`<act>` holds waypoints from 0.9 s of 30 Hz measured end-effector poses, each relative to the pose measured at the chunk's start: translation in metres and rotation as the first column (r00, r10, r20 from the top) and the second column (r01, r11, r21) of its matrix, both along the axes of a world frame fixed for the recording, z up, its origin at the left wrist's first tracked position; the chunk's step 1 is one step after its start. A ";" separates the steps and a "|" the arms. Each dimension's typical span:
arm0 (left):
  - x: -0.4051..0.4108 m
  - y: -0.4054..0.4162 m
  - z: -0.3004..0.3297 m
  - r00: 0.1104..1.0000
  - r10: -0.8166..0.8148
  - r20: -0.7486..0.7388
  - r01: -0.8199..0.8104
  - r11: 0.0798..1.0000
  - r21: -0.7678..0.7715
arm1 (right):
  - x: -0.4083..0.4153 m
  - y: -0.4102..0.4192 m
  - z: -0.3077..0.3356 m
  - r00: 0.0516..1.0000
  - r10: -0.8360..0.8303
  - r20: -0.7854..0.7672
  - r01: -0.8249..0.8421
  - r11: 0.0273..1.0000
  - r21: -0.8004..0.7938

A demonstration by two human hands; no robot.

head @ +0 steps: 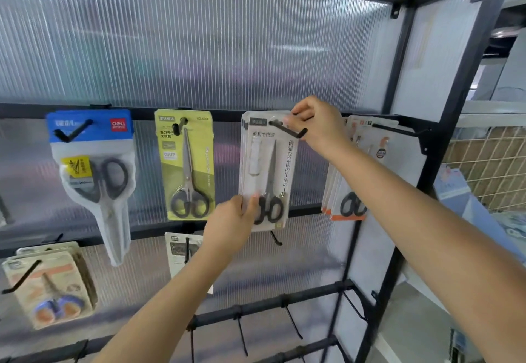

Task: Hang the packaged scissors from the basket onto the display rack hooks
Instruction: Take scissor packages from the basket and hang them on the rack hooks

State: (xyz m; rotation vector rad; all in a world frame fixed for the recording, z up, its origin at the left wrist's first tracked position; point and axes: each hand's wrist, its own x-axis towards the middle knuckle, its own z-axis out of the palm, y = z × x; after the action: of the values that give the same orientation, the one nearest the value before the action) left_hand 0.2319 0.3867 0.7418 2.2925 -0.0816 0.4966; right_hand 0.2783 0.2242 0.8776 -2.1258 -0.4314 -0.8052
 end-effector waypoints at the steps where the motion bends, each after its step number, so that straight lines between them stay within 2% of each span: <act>1: 0.002 0.000 0.001 1.000 -0.007 -0.020 0.008 0.999 0.031 | -0.001 0.001 -0.001 0.999 -0.020 0.036 0.021 1.000 -0.012; 5: 0.008 -0.004 0.003 0.996 -0.043 -0.082 0.051 0.994 0.101 | -0.005 0.006 -0.004 0.994 -0.074 0.086 0.083 0.991 -0.108; 8: 0.010 -0.005 0.003 0.992 -0.067 -0.103 0.078 0.991 0.106 | -0.008 0.006 -0.010 0.994 -0.101 0.032 0.105 0.983 -0.152; 13: 0.009 -0.005 0.000 0.995 -0.091 -0.034 0.095 0.981 0.170 | -0.030 -0.007 -0.040 0.978 -0.209 0.000 0.207 0.970 -0.124; 17: 0.004 -0.004 -0.006 0.996 -0.082 -0.017 0.084 0.977 0.195 | -0.063 -0.028 -0.082 0.952 -0.280 -0.126 0.243 0.937 -0.251; 20: -0.011 -0.010 -0.004 1.000 -0.003 0.021 -0.003 0.954 0.299 | -0.096 -0.045 -0.109 0.908 -0.365 -0.205 0.289 0.901 -0.322; 23: -0.029 -0.012 -0.002 0.995 0.049 0.091 -0.084 0.894 0.440 | -0.132 -0.062 -0.127 0.853 -0.465 -0.236 0.364 0.855 -0.370; 27: -0.058 -0.017 -0.004 0.999 -0.027 0.035 0.007 0.869 0.494 | -0.182 -0.085 -0.155 0.745 -0.587 -0.316 0.454 0.794 -0.406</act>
State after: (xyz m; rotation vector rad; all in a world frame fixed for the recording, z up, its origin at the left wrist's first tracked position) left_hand 0.1740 0.3700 0.7375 2.7805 -0.2783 0.5627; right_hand 0.0965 0.1387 0.7230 -2.6839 0.3356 -0.5548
